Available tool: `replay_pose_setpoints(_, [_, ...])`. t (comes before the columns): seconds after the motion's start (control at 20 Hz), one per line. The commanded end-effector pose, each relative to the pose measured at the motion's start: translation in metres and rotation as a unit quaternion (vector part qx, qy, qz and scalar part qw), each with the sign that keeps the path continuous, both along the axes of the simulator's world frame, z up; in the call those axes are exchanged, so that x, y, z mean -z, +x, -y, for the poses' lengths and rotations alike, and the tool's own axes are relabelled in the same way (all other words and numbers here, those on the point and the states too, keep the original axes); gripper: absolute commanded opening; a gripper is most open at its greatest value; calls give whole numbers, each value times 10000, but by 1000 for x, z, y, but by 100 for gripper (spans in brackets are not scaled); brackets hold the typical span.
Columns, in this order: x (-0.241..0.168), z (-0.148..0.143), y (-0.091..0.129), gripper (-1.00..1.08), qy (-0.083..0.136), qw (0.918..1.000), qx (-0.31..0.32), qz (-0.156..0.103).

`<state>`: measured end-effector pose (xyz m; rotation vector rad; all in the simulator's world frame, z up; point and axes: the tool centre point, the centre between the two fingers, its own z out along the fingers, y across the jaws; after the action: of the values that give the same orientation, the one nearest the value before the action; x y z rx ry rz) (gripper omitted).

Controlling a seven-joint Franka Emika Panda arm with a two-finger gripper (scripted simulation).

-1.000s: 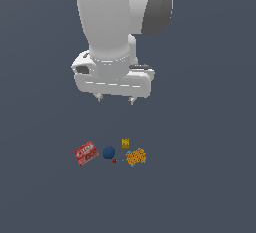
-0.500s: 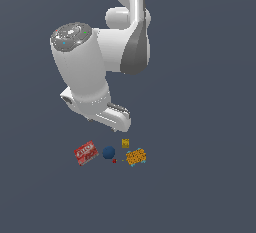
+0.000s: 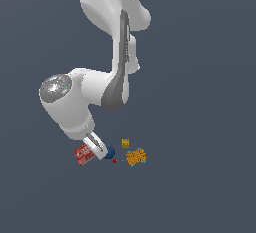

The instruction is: Pick up a designated object from a clutter of objects.

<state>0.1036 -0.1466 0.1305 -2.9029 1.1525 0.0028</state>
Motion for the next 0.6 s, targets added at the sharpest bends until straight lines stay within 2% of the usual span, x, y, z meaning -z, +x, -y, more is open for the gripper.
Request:
replay_pose_setpoints(0.0, [19, 12, 3, 100, -22, 9995, 324, -6])
replay_pose_setpoints(0.25, [48, 30, 4, 100, -59, 9970, 768, -24])
replay_pose_setpoints(0.55, [64, 40, 4, 100, -84, 9948, 1018, -34])
